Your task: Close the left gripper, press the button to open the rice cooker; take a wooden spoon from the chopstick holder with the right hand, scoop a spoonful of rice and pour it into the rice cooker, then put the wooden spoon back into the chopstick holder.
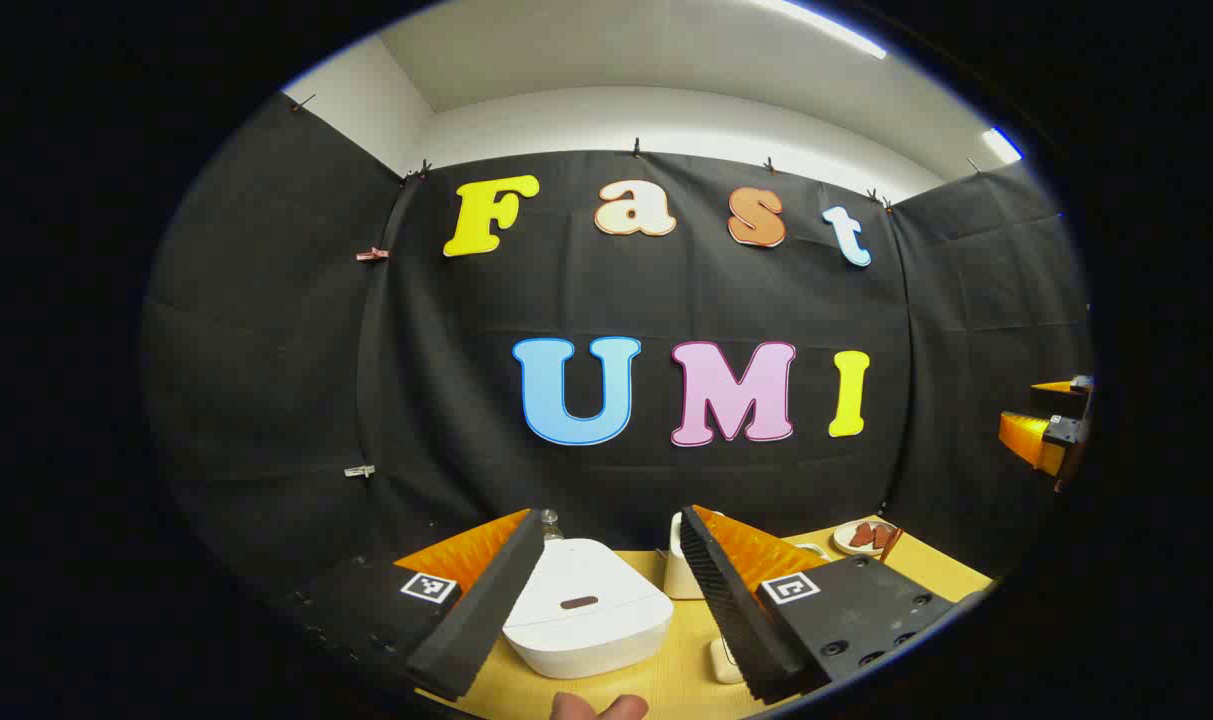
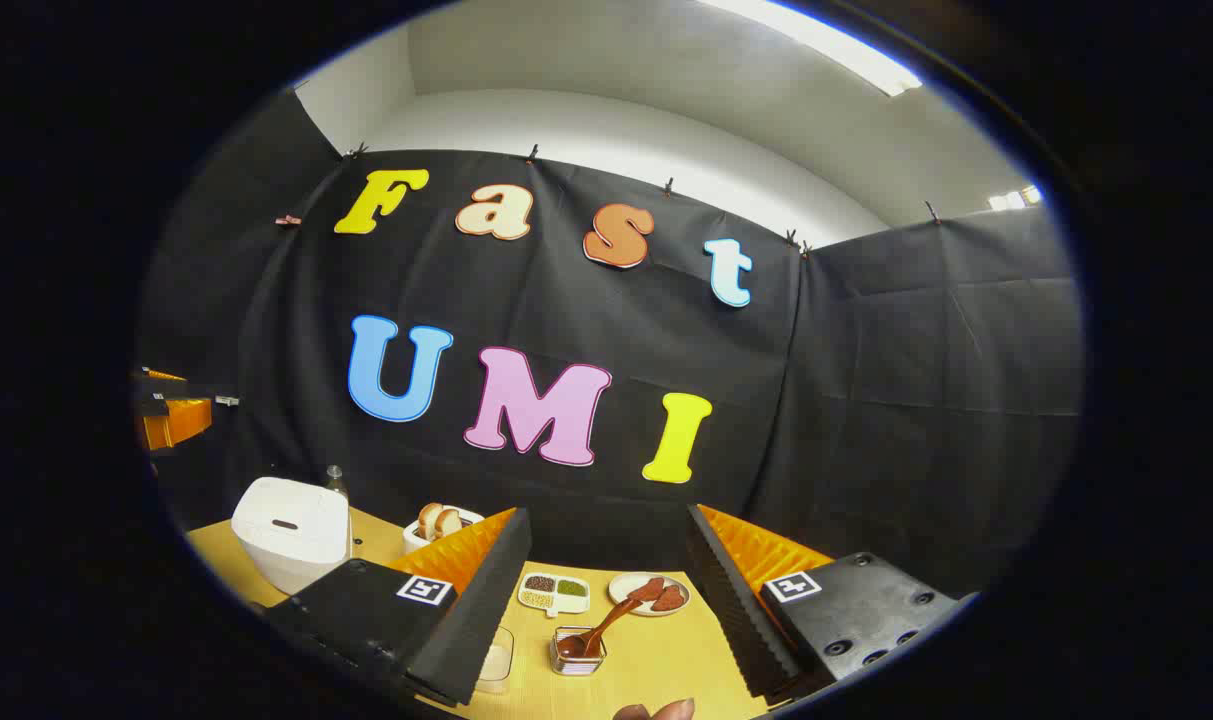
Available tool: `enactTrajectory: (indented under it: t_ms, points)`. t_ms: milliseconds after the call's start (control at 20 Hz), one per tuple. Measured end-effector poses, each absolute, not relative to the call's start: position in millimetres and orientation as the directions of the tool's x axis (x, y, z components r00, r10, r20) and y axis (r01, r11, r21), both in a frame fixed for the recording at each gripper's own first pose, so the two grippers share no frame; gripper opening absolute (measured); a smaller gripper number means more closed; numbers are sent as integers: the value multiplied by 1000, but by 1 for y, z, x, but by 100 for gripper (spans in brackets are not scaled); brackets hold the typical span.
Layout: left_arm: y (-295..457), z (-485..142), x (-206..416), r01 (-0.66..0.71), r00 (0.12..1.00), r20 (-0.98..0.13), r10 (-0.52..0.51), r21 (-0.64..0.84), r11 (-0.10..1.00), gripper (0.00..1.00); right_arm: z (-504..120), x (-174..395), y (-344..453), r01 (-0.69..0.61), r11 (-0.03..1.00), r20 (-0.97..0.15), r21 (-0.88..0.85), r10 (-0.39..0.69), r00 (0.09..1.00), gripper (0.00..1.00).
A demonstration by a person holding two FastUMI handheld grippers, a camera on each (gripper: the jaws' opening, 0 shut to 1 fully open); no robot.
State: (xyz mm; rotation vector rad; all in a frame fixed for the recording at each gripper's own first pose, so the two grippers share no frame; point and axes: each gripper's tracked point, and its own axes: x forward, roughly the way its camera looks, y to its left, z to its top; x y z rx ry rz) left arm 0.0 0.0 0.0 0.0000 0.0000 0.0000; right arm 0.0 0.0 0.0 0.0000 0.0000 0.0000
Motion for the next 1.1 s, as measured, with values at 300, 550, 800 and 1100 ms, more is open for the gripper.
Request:
enactTrajectory:
  t_ms: [300,550,800,1100]
  points:
    - [-4,-4,5,-2,1000,-6,2,-3,1000,95,-1,2,0,1,1000,-3,1,-1,1000,97]
    - [-8,-6,4,6,1000,-10,-6,-2,1000,95,-2,2,-4,12,1000,0,-5,-12,1000,97]
    - [-9,-10,4,4,1000,-16,-4,9,1000,95,-4,1,-3,15,999,7,-34,-14,1000,96]
    - [-3,-10,9,-4,1000,-11,4,2,1000,95,-10,0,9,-24,999,-25,-31,23,999,97]
